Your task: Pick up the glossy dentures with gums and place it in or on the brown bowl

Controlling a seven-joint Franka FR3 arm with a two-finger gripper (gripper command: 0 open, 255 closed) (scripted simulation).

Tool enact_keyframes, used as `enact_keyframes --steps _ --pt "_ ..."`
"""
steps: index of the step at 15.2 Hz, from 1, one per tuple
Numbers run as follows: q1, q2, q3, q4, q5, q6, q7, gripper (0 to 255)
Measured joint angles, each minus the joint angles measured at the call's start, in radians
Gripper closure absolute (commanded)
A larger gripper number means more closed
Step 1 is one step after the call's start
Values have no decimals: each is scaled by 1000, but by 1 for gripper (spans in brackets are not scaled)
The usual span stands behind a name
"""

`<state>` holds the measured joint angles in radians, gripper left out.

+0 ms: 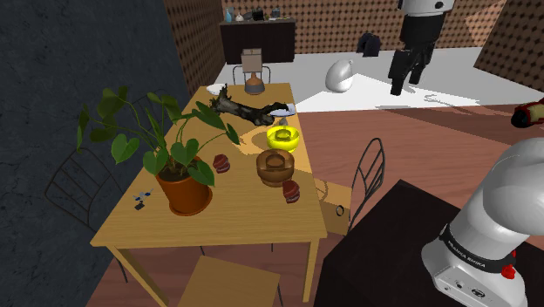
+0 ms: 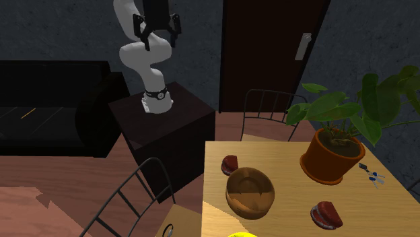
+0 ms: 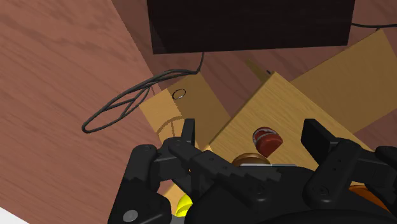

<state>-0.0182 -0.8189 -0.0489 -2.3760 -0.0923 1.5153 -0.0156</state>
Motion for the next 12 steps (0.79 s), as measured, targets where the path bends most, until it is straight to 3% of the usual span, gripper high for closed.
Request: enact_keyframes --steps 3,12 --pt "3 22 3 -21 5 41 9 0" --pt "21 218 22 -131 39 346 65 0"
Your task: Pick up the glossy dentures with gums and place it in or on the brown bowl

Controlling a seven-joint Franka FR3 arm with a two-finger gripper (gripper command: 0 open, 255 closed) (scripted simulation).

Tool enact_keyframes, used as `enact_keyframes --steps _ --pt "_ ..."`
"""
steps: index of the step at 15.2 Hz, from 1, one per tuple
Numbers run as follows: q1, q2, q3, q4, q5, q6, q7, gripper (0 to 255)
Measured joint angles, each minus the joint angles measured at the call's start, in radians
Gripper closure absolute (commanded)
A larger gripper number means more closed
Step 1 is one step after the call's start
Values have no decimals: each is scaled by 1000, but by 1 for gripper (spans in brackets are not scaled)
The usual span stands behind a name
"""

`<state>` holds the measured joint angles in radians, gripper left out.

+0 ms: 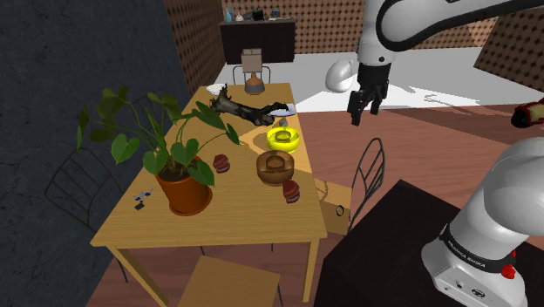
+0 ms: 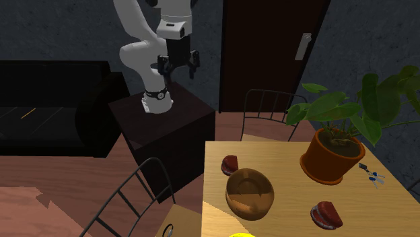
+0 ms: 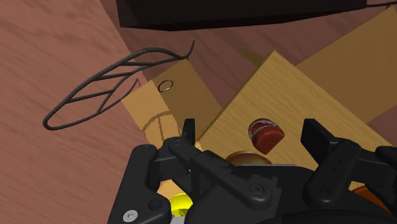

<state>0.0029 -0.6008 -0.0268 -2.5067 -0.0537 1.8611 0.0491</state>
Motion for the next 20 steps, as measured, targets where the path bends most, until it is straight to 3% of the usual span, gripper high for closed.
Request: enact_keyframes --steps 9,20 --pt "25 297 28 -33 33 330 56 0" --pt "54 743 57 132 56 616 115 0"
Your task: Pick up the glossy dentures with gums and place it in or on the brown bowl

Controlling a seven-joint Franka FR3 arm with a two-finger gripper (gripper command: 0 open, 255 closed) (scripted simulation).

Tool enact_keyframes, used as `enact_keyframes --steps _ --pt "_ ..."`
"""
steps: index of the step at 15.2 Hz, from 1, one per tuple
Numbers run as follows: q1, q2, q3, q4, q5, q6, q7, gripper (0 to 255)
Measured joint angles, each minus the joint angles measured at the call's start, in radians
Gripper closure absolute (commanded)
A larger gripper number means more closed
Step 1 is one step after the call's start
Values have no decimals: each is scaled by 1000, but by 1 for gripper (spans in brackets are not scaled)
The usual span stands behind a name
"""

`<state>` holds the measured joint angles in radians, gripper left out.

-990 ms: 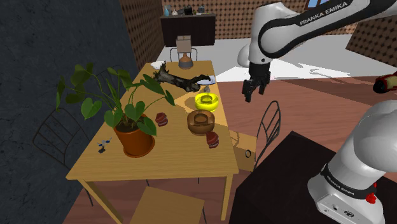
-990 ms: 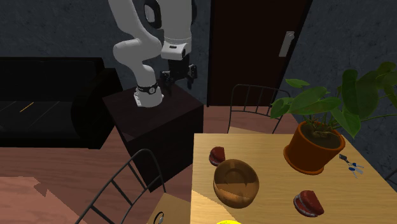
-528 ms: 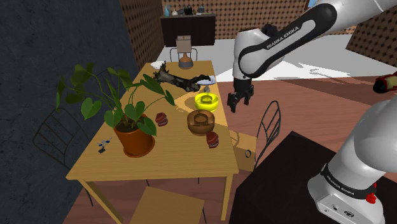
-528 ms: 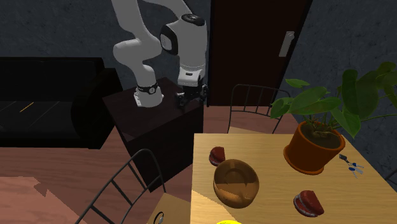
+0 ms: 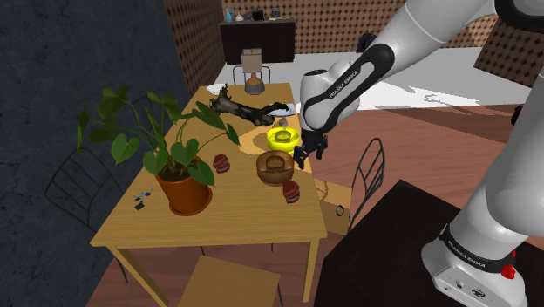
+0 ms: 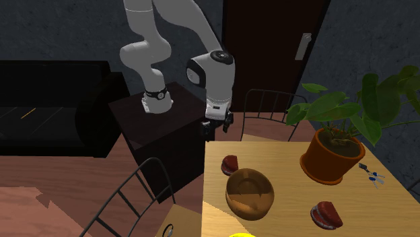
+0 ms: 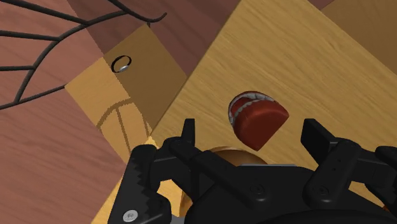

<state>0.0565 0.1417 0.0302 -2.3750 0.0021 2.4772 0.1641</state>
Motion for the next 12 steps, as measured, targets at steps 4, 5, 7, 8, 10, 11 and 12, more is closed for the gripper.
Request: enact_keyframes --steps 4,5,7,8,10,11,12 --pt "4 147 3 76 5 73 7 0" --pt "6 194 4 113 5 84 11 0" --pt "13 276 6 165 7 115 20 0" --pt "16 315 7 199 7 119 24 0" --pt "24 400 9 270 8 135 34 0" --pt "28 444 10 312 9 138 40 0" --pt "31 474 10 340 9 139 43 0"
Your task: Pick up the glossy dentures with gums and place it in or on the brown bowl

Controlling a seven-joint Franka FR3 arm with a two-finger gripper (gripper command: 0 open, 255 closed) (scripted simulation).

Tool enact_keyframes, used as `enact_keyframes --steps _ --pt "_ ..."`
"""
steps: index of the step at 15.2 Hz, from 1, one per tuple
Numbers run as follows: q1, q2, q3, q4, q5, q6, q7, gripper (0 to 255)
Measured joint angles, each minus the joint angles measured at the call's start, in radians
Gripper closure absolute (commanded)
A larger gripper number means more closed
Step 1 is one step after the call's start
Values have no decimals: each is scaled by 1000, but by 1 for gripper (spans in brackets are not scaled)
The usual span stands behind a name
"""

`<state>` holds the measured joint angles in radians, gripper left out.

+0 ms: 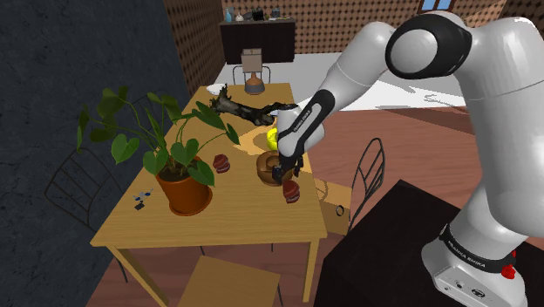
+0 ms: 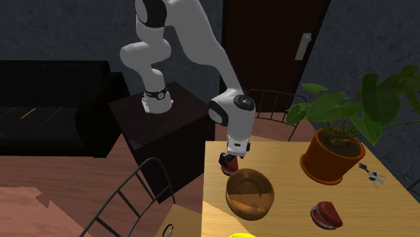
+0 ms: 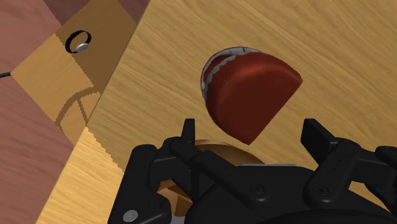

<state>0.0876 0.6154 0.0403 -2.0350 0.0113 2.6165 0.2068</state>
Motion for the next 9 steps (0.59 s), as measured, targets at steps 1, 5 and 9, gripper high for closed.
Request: enact_keyframes --steps 1,5,9 --pt "0 17 0 4 0 13 0 0" --pt "0 78 -1 37 0 41 -1 0" --pt "3 118 -2 50 -1 68 0 0"
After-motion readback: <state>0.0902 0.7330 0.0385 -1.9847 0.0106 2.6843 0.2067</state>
